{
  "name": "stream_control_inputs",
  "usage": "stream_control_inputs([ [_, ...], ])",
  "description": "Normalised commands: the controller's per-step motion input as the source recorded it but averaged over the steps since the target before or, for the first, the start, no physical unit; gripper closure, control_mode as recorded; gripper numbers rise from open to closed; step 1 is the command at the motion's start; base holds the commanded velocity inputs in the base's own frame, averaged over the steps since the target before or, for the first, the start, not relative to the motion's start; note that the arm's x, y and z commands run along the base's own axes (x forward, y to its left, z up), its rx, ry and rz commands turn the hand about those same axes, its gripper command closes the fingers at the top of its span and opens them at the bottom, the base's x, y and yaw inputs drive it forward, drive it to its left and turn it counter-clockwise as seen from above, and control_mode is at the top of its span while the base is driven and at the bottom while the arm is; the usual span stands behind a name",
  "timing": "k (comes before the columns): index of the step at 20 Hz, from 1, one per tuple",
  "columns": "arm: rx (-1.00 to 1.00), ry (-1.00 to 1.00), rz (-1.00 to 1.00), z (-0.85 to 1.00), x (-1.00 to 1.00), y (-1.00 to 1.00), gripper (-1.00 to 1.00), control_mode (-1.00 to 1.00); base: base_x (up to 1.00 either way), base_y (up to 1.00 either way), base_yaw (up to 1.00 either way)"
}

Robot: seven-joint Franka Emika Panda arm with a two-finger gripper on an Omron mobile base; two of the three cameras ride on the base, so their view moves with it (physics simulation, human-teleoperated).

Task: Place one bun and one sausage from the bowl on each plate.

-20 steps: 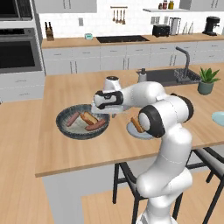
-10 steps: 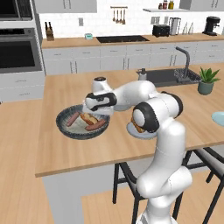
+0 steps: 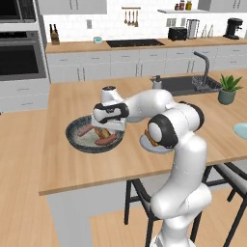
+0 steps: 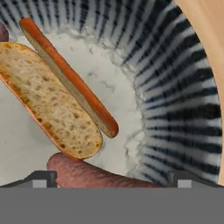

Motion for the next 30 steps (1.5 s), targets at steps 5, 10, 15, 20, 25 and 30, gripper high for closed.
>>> stream_control_inputs([
  [5,0.00,0.01,-0.08,0.26,-0.04,0.01,-1.00,-1.00,0.00,0.00,0.00],
  [10,0.00,0.18,0.02,0.09,0.00,0.07,-1.00,-1.00,0.00,0.00,0.00],
  [15,0.00,0.25,0.21,-0.03,0.00,0.00,-1.00,-1.00,0.00,0.00,0.00],
  [20,0.00,0.12,0.28,0.00,0.00,0.00,-1.00,-1.00,0.00,0.00,0.00],
  [25,0.00,0.00,0.32,0.00,-0.17,0.00,-1.00,-1.00,0.00,0.00,0.00],
  [30,0.00,0.00,0.31,0.00,-0.20,0.00,-1.00,-1.00,0.00,0.00,0.00],
])
